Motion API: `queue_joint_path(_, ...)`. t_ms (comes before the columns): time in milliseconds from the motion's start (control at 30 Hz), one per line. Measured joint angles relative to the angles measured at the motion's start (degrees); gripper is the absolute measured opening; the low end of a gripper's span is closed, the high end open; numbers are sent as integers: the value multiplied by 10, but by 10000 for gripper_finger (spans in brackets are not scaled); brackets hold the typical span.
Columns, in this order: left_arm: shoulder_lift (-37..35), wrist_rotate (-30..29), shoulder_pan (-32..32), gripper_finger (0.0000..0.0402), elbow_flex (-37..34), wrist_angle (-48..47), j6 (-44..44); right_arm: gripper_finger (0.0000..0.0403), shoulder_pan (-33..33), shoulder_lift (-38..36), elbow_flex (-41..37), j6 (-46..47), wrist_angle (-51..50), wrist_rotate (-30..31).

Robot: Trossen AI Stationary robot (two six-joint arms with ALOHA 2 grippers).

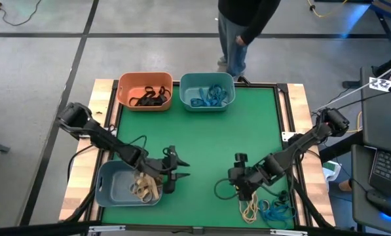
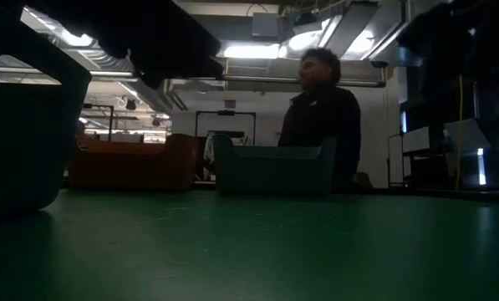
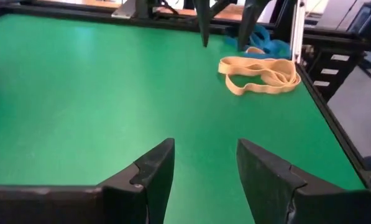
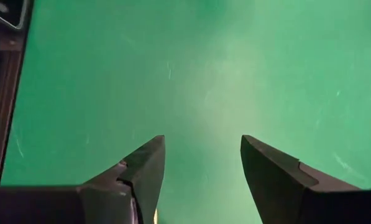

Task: Sort rubber bands into baskets
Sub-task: Put the orange rubber band into the blue bin

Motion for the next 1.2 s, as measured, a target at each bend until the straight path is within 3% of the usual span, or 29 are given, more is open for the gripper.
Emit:
queue_joint_path(200,23,0,-2,170,6,0,-24,209,8,0,-8,33,-1,-24)
queue_joint_path(600,25,0,-4,170,6,2,-28,209,100,0,-8,130,-36,-30)
queue_joint_path(867,25,-1,-3,170,6,1,-28,209,147,0,-8,213,-72,-72)
queue_joint_path(1200,25,-3,-3,170,6,1,-29,209,175,43,-8,220,-105,4)
